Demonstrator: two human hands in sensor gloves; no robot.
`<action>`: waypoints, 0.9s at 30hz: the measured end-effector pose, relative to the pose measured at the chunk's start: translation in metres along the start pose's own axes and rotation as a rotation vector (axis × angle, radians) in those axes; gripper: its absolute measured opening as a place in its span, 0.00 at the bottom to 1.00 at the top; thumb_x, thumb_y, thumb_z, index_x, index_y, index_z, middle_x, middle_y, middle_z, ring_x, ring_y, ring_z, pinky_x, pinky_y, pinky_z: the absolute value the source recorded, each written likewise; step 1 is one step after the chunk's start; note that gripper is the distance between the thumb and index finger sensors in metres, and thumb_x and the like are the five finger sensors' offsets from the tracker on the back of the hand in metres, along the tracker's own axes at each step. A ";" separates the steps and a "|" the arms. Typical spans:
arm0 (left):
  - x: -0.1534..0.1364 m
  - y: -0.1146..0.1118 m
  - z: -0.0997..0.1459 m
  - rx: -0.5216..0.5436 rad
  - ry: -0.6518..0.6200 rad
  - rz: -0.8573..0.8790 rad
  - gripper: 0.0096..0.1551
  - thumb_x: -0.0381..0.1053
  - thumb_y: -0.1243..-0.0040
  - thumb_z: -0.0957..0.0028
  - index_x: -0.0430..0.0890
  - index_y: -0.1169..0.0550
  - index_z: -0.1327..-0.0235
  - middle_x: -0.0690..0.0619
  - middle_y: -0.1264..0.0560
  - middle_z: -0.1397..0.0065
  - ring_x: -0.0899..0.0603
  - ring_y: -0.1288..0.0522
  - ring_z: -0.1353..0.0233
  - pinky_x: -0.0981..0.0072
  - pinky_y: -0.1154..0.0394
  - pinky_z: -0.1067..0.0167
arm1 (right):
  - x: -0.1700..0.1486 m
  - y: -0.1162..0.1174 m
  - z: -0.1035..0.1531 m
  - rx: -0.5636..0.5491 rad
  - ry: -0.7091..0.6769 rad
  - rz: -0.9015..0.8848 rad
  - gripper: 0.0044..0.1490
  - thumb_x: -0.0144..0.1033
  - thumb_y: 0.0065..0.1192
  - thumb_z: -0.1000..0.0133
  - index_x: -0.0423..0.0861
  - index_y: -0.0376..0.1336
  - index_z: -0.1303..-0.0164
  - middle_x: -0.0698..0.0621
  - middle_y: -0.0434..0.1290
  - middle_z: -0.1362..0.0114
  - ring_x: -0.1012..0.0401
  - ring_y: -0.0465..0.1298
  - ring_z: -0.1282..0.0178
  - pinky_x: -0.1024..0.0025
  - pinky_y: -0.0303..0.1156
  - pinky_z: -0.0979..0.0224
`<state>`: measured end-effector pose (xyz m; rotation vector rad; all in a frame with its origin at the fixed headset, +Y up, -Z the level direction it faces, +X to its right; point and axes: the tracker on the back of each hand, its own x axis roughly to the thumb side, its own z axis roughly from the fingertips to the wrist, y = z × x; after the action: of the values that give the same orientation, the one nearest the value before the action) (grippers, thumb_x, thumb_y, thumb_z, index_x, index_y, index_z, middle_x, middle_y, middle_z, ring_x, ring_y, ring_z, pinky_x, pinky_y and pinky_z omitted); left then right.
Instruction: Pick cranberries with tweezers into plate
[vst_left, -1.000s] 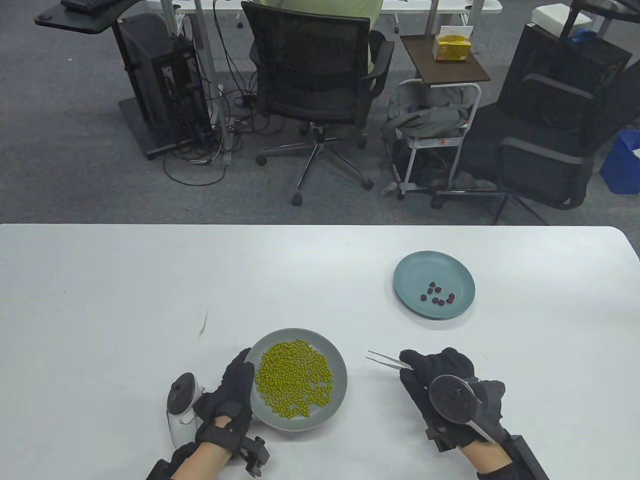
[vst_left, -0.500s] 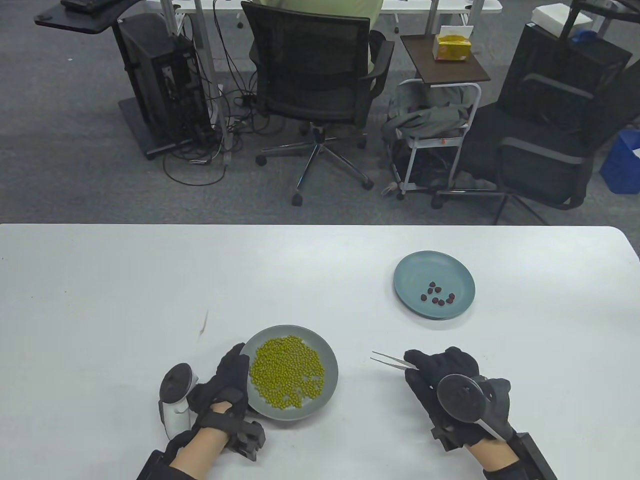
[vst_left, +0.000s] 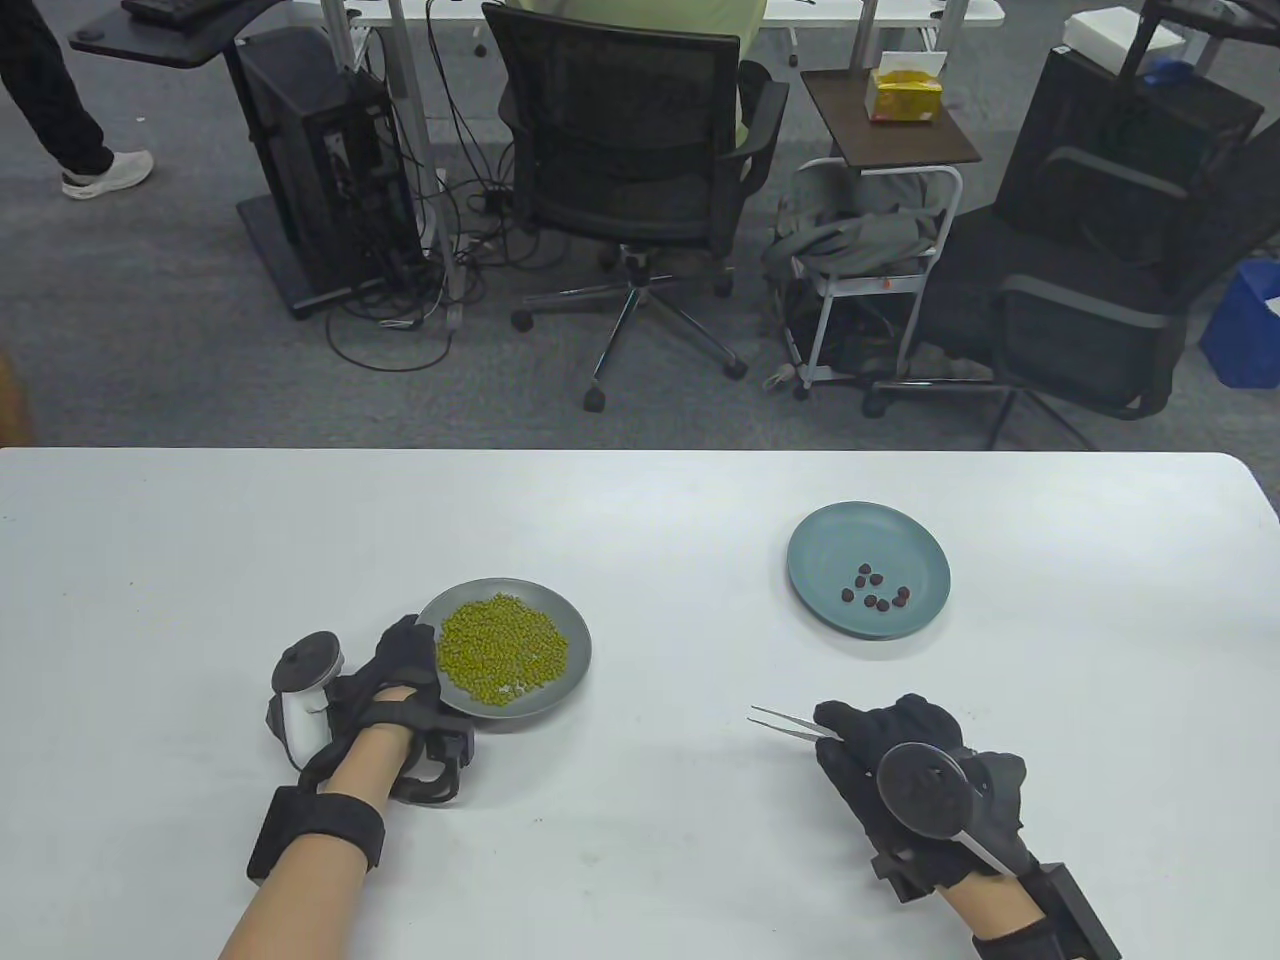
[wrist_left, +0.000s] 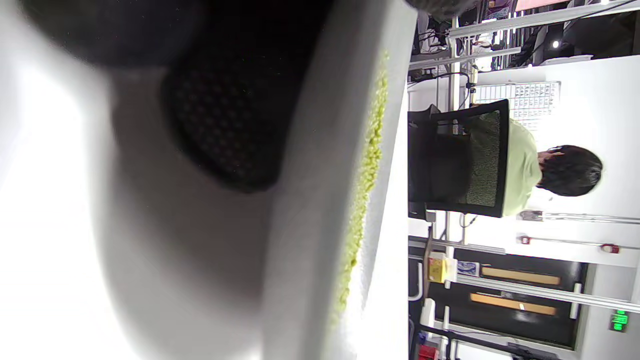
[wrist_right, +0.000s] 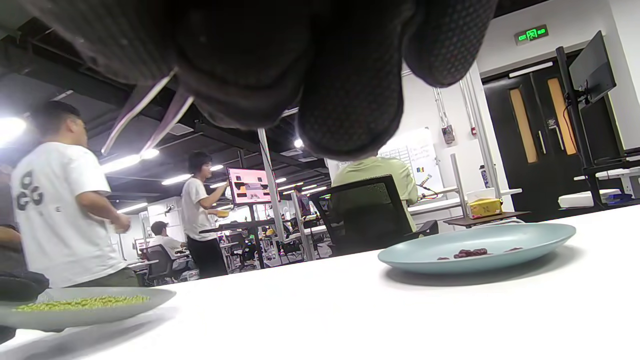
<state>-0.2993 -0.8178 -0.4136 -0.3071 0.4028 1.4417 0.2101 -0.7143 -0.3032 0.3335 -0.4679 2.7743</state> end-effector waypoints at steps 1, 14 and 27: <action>0.000 0.001 -0.001 0.003 0.015 -0.018 0.35 0.57 0.51 0.44 0.48 0.44 0.27 0.46 0.28 0.34 0.41 0.13 0.66 0.58 0.17 0.72 | 0.000 0.000 0.000 0.002 0.001 0.001 0.31 0.60 0.57 0.57 0.60 0.69 0.46 0.68 0.77 0.57 0.64 0.79 0.47 0.54 0.61 0.24; 0.027 0.011 0.050 0.239 -0.084 -0.848 0.41 0.63 0.48 0.47 0.49 0.47 0.26 0.45 0.40 0.27 0.41 0.18 0.45 0.52 0.20 0.51 | 0.003 -0.007 0.004 -0.020 -0.015 0.043 0.31 0.61 0.57 0.57 0.60 0.69 0.46 0.68 0.77 0.57 0.64 0.79 0.47 0.54 0.61 0.24; 0.047 -0.106 0.186 0.114 -0.881 -1.343 0.38 0.69 0.48 0.50 0.63 0.39 0.26 0.59 0.39 0.22 0.41 0.41 0.18 0.39 0.40 0.26 | 0.012 -0.002 0.006 -0.013 -0.053 0.070 0.31 0.61 0.57 0.57 0.60 0.69 0.46 0.68 0.77 0.57 0.64 0.79 0.47 0.54 0.61 0.24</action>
<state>-0.1751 -0.7056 -0.2719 0.1782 -0.4209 0.1287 0.2013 -0.7115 -0.2938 0.3959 -0.5196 2.8350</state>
